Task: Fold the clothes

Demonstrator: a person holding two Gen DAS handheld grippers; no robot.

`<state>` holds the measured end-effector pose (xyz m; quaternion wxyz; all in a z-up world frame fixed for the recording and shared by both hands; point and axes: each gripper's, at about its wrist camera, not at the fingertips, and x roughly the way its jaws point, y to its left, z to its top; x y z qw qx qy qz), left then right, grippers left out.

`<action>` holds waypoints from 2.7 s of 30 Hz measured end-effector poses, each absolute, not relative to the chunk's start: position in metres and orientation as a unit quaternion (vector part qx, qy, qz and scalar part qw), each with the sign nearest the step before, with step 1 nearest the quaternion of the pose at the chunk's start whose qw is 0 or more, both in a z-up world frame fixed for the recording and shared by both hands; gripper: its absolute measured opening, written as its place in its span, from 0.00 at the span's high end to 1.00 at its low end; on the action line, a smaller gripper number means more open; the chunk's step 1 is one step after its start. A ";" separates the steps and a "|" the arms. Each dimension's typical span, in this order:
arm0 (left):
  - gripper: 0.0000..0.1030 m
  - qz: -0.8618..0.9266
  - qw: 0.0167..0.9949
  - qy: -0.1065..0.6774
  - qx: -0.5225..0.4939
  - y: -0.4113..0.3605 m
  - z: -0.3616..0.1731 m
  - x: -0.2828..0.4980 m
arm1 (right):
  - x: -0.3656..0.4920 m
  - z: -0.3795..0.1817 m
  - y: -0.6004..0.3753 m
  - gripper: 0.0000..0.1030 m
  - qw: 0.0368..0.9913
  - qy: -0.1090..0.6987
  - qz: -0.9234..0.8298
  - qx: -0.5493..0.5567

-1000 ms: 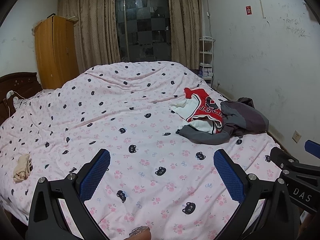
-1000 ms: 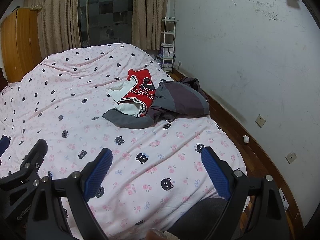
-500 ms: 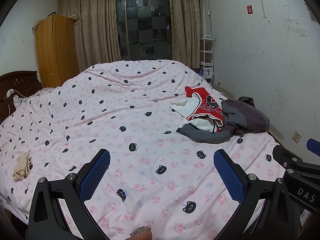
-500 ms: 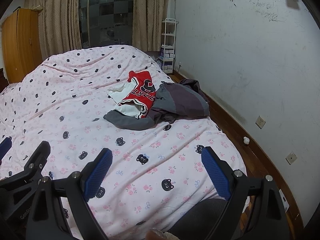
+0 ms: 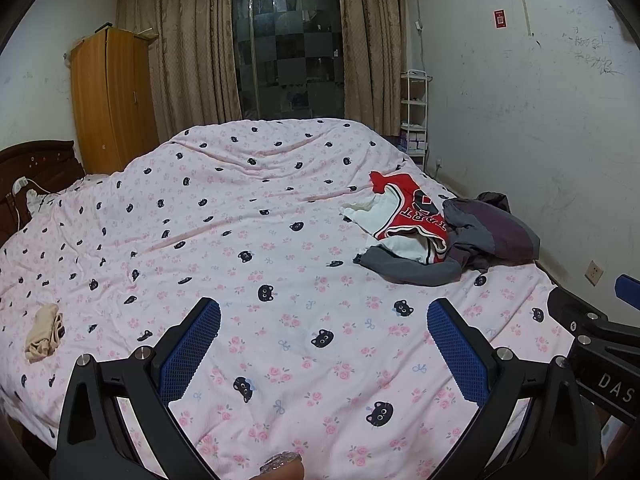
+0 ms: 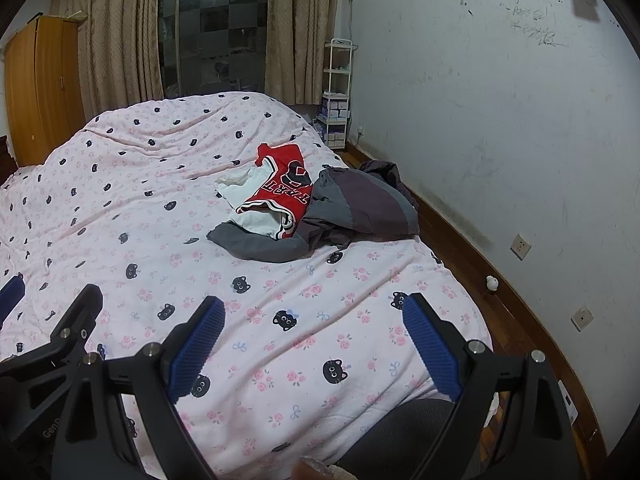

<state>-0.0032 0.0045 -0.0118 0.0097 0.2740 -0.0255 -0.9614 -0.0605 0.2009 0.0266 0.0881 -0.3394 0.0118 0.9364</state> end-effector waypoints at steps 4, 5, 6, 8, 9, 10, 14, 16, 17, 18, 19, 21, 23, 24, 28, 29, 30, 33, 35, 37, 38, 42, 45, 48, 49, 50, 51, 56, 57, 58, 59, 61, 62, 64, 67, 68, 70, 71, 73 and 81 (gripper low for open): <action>0.00 -0.961 0.010 -0.027 0.277 0.005 -0.013 -0.004 | -0.061 0.026 0.200 0.10 0.088 0.011 0.936 -0.340; 0.00 -0.960 0.010 -0.028 0.277 0.005 -0.014 -0.005 | -0.061 0.026 0.200 0.10 0.088 0.011 0.936 -0.340; 0.00 -0.960 0.010 -0.028 0.277 0.006 -0.014 -0.005 | -0.062 0.026 0.200 0.10 0.087 0.011 0.936 -0.340; 0.00 -0.960 0.011 -0.028 0.278 0.007 -0.015 -0.007 | -0.063 0.025 0.200 0.10 0.087 0.011 0.936 -0.341; 0.00 -0.960 0.011 -0.029 0.279 0.007 -0.015 -0.007 | -0.063 0.025 0.200 0.10 0.086 0.011 0.936 -0.341; 0.00 -0.960 0.011 -0.029 0.279 0.007 -0.015 -0.008 | -0.064 0.025 0.200 0.10 0.086 0.011 0.936 -0.341; 0.00 -0.959 0.012 -0.031 0.281 0.009 -0.017 -0.012 | -0.066 0.023 0.200 0.10 0.087 0.008 0.937 -0.339; 0.00 -0.959 0.013 -0.031 0.282 0.009 -0.018 -0.013 | -0.067 0.022 0.200 0.10 0.087 0.007 0.937 -0.339; 0.00 -0.958 0.013 -0.032 0.283 0.009 -0.019 -0.014 | -0.068 0.022 0.200 0.10 0.088 0.007 0.936 -0.340; 0.00 -0.958 0.013 -0.032 0.284 0.009 -0.020 -0.015 | -0.069 0.021 0.200 0.10 0.088 0.007 0.936 -0.340; 0.00 -0.958 0.013 -0.032 0.285 0.009 -0.021 -0.016 | -0.070 0.020 0.200 0.10 0.088 0.007 0.936 -0.341; 0.00 -0.957 0.013 -0.032 0.287 0.010 -0.023 -0.019 | -0.072 0.019 0.201 0.10 0.089 0.008 0.935 -0.342; 0.00 -0.956 0.013 -0.033 0.290 0.010 -0.025 -0.021 | -0.074 0.017 0.201 0.10 0.089 0.008 0.935 -0.343; 0.00 -0.956 0.012 -0.033 0.291 0.010 -0.025 -0.022 | -0.076 0.016 0.202 0.10 0.090 0.007 0.935 -0.343; 0.00 -0.955 0.013 -0.034 0.295 0.010 -0.028 -0.028 | -0.083 0.013 0.202 0.10 0.090 0.007 0.933 -0.348; 0.00 -0.954 0.012 -0.034 0.296 0.011 -0.029 -0.030 | -0.085 0.012 0.202 0.10 0.090 0.006 0.933 -0.348; 0.00 -0.954 0.012 -0.034 0.297 0.011 -0.030 -0.032 | -0.087 0.011 0.202 0.10 0.091 0.006 0.933 -0.349; 0.00 -0.953 0.011 -0.033 0.300 0.010 -0.033 -0.037 | -0.092 0.009 0.202 0.10 0.092 0.004 0.932 -0.351; 0.00 -0.953 0.011 -0.033 0.302 0.010 -0.034 -0.041 | -0.096 0.007 0.201 0.10 0.093 0.002 0.931 -0.352; 0.00 -0.952 0.011 -0.033 0.304 0.010 -0.036 -0.045 | -0.101 0.005 0.200 0.10 0.093 -0.001 0.931 -0.353; 0.00 -0.952 0.011 -0.033 0.305 0.010 -0.036 -0.048 | -0.104 0.004 0.200 0.10 0.093 -0.002 0.931 -0.353; 0.00 -0.951 0.009 -0.031 0.308 0.008 -0.038 -0.059 | -0.116 0.001 0.198 0.10 0.095 -0.006 0.930 -0.356; 0.00 -0.950 0.008 -0.031 0.311 0.009 -0.040 -0.069 | -0.127 -0.002 0.197 0.10 0.095 -0.010 0.929 -0.358; 0.00 -0.949 0.007 -0.030 0.314 0.010 -0.042 -0.078 | -0.138 -0.004 0.196 0.10 0.094 -0.014 0.928 -0.360; 0.00 -0.949 0.006 -0.030 0.315 0.010 -0.043 -0.082 | -0.142 -0.005 0.196 0.10 0.094 -0.014 0.928 -0.361; 0.00 -0.948 0.005 -0.029 0.317 0.010 -0.044 -0.086 | -0.146 -0.006 0.196 0.10 0.094 -0.014 0.927 -0.362; 0.00 -0.948 0.005 -0.029 0.318 0.010 -0.046 -0.090 | -0.149 -0.007 0.197 0.10 0.095 -0.015 0.927 -0.363; 0.00 -0.945 0.003 -0.029 0.326 0.013 -0.053 -0.105 | -0.169 -0.013 0.198 0.10 0.096 -0.017 0.925 -0.367; 0.00 -0.944 0.003 -0.028 0.328 0.014 -0.054 -0.108 | -0.173 -0.015 0.198 0.10 0.097 -0.017 0.925 -0.368; 0.00 -0.944 0.003 -0.028 0.330 0.014 -0.055 -0.112 | -0.178 -0.016 0.199 0.10 0.097 -0.017 0.924 -0.369; 0.00 -0.943 0.004 -0.028 0.331 0.015 -0.056 -0.115 | -0.182 -0.018 0.199 0.10 0.097 -0.017 0.924 -0.370; 0.00 -0.942 0.004 -0.027 0.334 0.015 -0.059 -0.121 | -0.189 -0.021 0.200 0.10 0.097 -0.018 0.923 -0.371; 0.00 -0.942 0.004 -0.026 0.335 0.016 -0.060 -0.124 | -0.192 -0.022 0.201 0.10 0.097 -0.019 0.923 -0.371; 0.00 -0.942 0.004 -0.024 0.336 0.016 -0.063 -0.131 | -0.200 -0.025 0.201 0.10 0.096 -0.023 0.924 -0.369; 0.00 -0.941 0.003 -0.020 0.339 0.016 -0.067 -0.140 | -0.214 -0.027 0.202 0.10 0.093 -0.032 0.927 -0.362; 0.00 -0.940 0.003 -0.019 0.340 0.016 -0.069 -0.144 | -0.220 -0.028 0.202 0.11 0.093 -0.036 0.928 -0.358; 0.00 -0.940 0.002 -0.017 0.341 0.017 -0.071 -0.149 | -0.234 -0.029 0.203 0.11 0.091 -0.043 0.931 -0.350; 0.00 -0.939 0.002 -0.016 0.342 0.016 -0.072 -0.152 | -0.241 -0.030 0.204 0.11 0.088 -0.044 0.933 -0.347; 0.00 -0.939 0.003 -0.012 0.345 0.016 -0.075 -0.157 | -0.255 -0.034 0.205 0.11 0.082 -0.048 0.936 -0.340; 0.00 -0.935 0.006 -0.005 0.355 0.010 -0.086 -0.166 | -0.319 -0.072 0.201 0.17 0.041 -0.104 0.935 -0.337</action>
